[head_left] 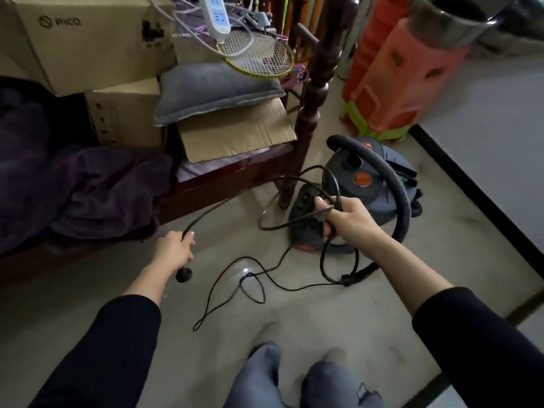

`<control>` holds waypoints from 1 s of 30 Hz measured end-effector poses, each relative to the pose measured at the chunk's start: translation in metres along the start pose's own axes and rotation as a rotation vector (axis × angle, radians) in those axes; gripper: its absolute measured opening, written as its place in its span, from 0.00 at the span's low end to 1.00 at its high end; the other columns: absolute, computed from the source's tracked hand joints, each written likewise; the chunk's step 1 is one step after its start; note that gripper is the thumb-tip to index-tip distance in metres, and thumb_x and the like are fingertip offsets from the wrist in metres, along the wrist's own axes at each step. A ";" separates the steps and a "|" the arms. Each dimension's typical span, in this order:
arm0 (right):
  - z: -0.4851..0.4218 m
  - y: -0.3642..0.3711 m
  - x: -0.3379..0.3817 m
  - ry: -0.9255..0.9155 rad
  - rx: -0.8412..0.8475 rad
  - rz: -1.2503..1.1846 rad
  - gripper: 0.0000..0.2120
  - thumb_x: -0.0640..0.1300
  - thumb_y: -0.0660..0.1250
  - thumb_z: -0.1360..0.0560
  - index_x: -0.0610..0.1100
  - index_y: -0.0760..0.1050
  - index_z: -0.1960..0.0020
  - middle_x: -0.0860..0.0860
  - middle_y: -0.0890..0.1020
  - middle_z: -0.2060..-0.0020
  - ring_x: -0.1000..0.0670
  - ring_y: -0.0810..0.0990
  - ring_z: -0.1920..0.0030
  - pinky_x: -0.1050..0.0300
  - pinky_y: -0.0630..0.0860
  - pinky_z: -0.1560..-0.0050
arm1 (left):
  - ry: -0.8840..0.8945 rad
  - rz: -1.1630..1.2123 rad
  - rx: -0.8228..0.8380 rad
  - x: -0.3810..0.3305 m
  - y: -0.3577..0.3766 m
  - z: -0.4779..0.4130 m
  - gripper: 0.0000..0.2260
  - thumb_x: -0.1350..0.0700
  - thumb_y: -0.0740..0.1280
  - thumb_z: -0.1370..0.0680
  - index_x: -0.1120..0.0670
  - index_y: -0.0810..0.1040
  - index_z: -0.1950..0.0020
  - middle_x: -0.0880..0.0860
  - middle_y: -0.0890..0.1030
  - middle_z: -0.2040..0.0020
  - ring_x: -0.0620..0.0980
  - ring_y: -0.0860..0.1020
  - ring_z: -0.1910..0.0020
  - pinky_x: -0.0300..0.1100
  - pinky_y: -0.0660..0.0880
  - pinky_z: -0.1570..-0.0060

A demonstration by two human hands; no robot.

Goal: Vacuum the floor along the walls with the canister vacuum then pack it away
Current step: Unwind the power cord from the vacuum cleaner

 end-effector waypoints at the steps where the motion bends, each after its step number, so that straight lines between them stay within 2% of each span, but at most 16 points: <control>1: 0.002 0.005 -0.006 0.013 0.031 0.035 0.15 0.50 0.62 0.19 0.41 0.73 0.59 0.47 0.75 0.74 0.52 0.74 0.74 0.60 0.73 0.69 | -0.008 0.043 -0.041 -0.004 0.001 0.001 0.18 0.51 0.56 0.16 0.59 0.81 0.50 0.58 0.83 0.60 0.56 0.78 0.58 0.46 0.71 0.56; 3: 0.006 0.011 -0.017 0.027 0.064 0.083 0.17 0.52 0.61 0.19 0.41 0.72 0.60 0.47 0.76 0.73 0.53 0.74 0.73 0.63 0.72 0.68 | -0.021 0.075 -0.099 -0.010 0.004 0.004 0.19 0.51 0.54 0.15 0.60 0.80 0.51 0.59 0.80 0.55 0.56 0.75 0.57 0.45 0.68 0.55; 5: 0.008 0.008 -0.027 0.037 0.058 0.089 0.17 0.52 0.61 0.19 0.42 0.72 0.61 0.47 0.76 0.73 0.53 0.74 0.71 0.64 0.73 0.66 | -0.036 0.080 -0.114 -0.016 0.009 0.007 0.19 0.52 0.53 0.15 0.60 0.79 0.51 0.57 0.77 0.56 0.54 0.72 0.60 0.44 0.66 0.57; 8: 0.008 -0.005 -0.040 0.086 0.030 0.044 0.14 0.50 0.63 0.19 0.41 0.73 0.59 0.48 0.76 0.73 0.53 0.74 0.71 0.63 0.74 0.65 | -0.065 0.181 -0.113 -0.021 0.016 0.008 0.17 0.51 0.55 0.16 0.59 0.79 0.53 0.55 0.75 0.63 0.52 0.72 0.67 0.44 0.65 0.67; 12: 0.008 -0.007 -0.040 0.096 0.072 0.061 0.13 0.49 0.64 0.20 0.38 0.75 0.54 0.48 0.76 0.73 0.55 0.75 0.72 0.65 0.75 0.67 | -0.075 0.455 -0.139 -0.037 0.019 0.013 0.16 0.47 0.62 0.20 0.54 0.73 0.64 0.53 0.71 0.69 0.53 0.70 0.70 0.44 0.67 0.65; 14: 0.005 -0.005 -0.034 0.077 0.085 0.020 0.15 0.49 0.65 0.20 0.36 0.76 0.51 0.46 0.78 0.70 0.53 0.77 0.69 0.61 0.76 0.64 | -0.054 0.642 -0.147 -0.054 0.017 0.018 0.17 0.45 0.63 0.22 0.54 0.70 0.65 0.49 0.66 0.75 0.49 0.64 0.75 0.41 0.63 0.71; 16: -0.003 -0.013 -0.031 0.075 0.028 -0.065 0.15 0.49 0.67 0.22 0.36 0.78 0.47 0.44 0.78 0.65 0.51 0.78 0.67 0.58 0.76 0.62 | -0.028 0.774 -0.117 -0.073 0.017 0.023 0.16 0.45 0.61 0.20 0.54 0.70 0.63 0.46 0.63 0.78 0.45 0.60 0.78 0.38 0.57 0.76; 18: -0.012 -0.033 -0.034 0.075 -0.075 -0.013 0.15 0.45 0.72 0.25 0.38 0.78 0.42 0.45 0.80 0.61 0.52 0.80 0.63 0.59 0.77 0.61 | -0.005 0.842 -0.052 -0.094 0.023 0.028 0.16 0.47 0.59 0.18 0.53 0.68 0.62 0.44 0.62 0.79 0.43 0.58 0.80 0.36 0.54 0.79; 21: -0.012 -0.065 -0.067 0.219 -0.185 0.337 0.28 0.39 0.74 0.30 0.45 0.71 0.31 0.48 0.80 0.45 0.48 0.79 0.46 0.52 0.78 0.46 | -0.031 0.958 0.117 -0.124 0.045 0.037 0.17 0.48 0.57 0.16 0.52 0.65 0.63 0.44 0.60 0.79 0.41 0.56 0.81 0.34 0.51 0.81; 22: -0.006 -0.073 -0.077 0.261 -0.208 0.353 0.30 0.38 0.74 0.30 0.46 0.70 0.30 0.47 0.78 0.41 0.46 0.78 0.42 0.49 0.77 0.44 | -0.059 1.009 0.199 -0.134 0.058 0.041 0.17 0.48 0.56 0.16 0.52 0.65 0.63 0.44 0.60 0.79 0.41 0.55 0.82 0.33 0.50 0.81; 23: 0.000 -0.077 -0.086 0.278 -0.215 0.305 0.29 0.38 0.73 0.30 0.46 0.71 0.31 0.46 0.78 0.40 0.46 0.77 0.41 0.50 0.78 0.45 | -0.097 1.060 0.289 -0.145 0.075 0.048 0.17 0.48 0.55 0.16 0.52 0.64 0.63 0.44 0.59 0.79 0.41 0.54 0.82 0.33 0.49 0.82; 25: 0.014 -0.072 -0.096 0.279 -0.147 0.142 0.21 0.37 0.72 0.29 0.46 0.76 0.37 0.46 0.81 0.45 0.47 0.79 0.44 0.56 0.78 0.52 | -0.192 1.155 0.456 -0.166 0.113 0.064 0.18 0.49 0.53 0.15 0.52 0.62 0.64 0.45 0.58 0.79 0.41 0.54 0.84 0.33 0.49 0.84; 28: 0.039 -0.057 -0.108 0.311 -0.057 -0.101 0.08 0.43 0.67 0.23 0.47 0.80 0.45 0.49 0.83 0.50 0.51 0.80 0.46 0.56 0.76 0.50 | -0.365 1.340 0.637 -0.197 0.175 0.092 0.20 0.50 0.50 0.14 0.53 0.60 0.66 0.47 0.57 0.81 0.42 0.55 0.86 0.34 0.50 0.86; 30: 0.054 -0.064 -0.127 0.382 -0.121 -0.138 0.12 0.51 0.63 0.20 0.45 0.80 0.45 0.48 0.83 0.50 0.50 0.80 0.51 0.55 0.76 0.51 | -0.478 1.476 0.706 -0.215 0.212 0.110 0.24 0.52 0.48 0.14 0.54 0.60 0.71 0.48 0.57 0.82 0.44 0.55 0.87 0.34 0.51 0.87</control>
Point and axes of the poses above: each hand's wrist, its own z-axis away from the middle knuckle, its own y-axis out of the palm, x = y × z, the point moved 9 cm from there along -z, towards the middle knuckle
